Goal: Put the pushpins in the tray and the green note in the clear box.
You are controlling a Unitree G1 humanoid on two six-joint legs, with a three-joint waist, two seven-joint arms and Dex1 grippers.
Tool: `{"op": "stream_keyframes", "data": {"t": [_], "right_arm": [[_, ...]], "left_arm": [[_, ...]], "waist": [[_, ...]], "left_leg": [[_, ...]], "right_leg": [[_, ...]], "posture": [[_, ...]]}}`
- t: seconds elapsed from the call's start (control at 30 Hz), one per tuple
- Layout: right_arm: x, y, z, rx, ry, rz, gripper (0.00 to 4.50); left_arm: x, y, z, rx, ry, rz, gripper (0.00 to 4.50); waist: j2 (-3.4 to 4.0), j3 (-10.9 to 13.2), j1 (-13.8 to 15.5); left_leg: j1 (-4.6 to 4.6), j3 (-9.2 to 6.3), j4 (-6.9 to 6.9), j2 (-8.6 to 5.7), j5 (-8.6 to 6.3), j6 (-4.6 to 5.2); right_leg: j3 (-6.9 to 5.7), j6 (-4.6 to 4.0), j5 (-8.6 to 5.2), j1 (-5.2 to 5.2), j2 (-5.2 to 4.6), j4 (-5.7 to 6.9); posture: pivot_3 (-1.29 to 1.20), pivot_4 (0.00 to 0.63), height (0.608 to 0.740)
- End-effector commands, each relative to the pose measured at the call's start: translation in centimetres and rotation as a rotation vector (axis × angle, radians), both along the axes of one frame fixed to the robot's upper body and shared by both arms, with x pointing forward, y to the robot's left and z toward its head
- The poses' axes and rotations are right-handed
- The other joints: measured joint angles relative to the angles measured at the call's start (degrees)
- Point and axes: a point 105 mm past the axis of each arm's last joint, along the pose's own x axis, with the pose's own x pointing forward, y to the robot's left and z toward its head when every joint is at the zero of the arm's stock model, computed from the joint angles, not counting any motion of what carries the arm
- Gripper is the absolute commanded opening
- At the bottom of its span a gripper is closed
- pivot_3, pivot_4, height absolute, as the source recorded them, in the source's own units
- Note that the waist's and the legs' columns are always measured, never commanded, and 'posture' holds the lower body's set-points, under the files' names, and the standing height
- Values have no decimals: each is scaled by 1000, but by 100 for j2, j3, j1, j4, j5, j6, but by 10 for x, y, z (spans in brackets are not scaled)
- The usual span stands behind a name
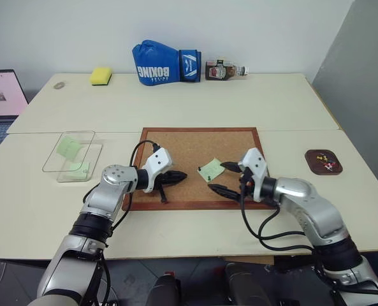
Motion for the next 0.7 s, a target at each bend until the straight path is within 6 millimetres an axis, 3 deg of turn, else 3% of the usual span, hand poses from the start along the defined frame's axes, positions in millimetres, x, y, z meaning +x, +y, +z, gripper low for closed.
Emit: {"op": "stream_keyframes", "data": {"t": [0.03, 0.33, 0.7], "right_arm": [[11, 10, 1, -1, -38, 23, 4219], [27, 20, -19, 2, 10, 33, 4219], [27, 26, -26, -19, 0, 70, 2229]], "left_arm": [[-12, 10, -30, 46, 115, 25, 0], [-14, 14, -29, 41, 112, 44, 0], [-21, 15, -32, 41, 120, 55, 0]], "waist": [[0, 0, -3], [0, 0, -14], [0, 0, -37]], "left_leg": [[0, 0, 0, 0, 0, 0], [0, -3, -6, 2, 0, 0], [8, -1, -19, 7, -1, -1]], "right_leg": [[0, 0, 0, 0, 0, 0], [-6, 16, 9, -2, 0, 2], [-6, 14, 8, -5, 5, 5]], "posture": [[0, 150, 740], [0, 150, 740], [0, 150, 740]]}}
